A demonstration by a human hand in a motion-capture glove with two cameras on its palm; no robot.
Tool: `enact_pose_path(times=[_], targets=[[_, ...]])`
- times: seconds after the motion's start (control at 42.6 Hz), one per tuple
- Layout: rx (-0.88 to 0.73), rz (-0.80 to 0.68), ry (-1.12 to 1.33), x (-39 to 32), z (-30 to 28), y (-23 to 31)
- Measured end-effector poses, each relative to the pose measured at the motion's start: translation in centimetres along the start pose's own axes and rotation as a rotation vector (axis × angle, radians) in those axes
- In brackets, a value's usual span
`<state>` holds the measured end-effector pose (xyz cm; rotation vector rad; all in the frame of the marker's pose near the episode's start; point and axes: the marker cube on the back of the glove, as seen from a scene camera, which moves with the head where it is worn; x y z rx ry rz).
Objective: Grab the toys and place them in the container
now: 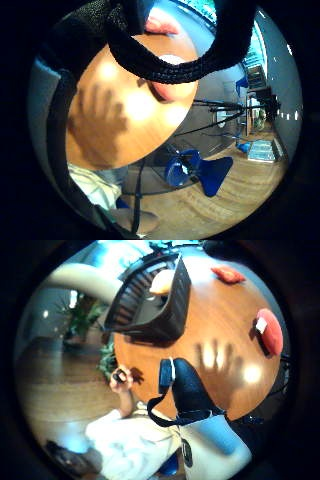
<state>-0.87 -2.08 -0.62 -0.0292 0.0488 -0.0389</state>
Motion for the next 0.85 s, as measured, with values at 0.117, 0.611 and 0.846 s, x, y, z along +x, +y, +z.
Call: enact_pose_path(times=[0.117, 0.611, 0.846], targets=[[0.008, 0.021, -0.096, -0.1, 0.2, 1.0], [0.017, 0.081, -0.083, 0.8, 0.5, 1.8], [0.026, 0.08, -0.059, 1.1, 0.7, 1.9]])
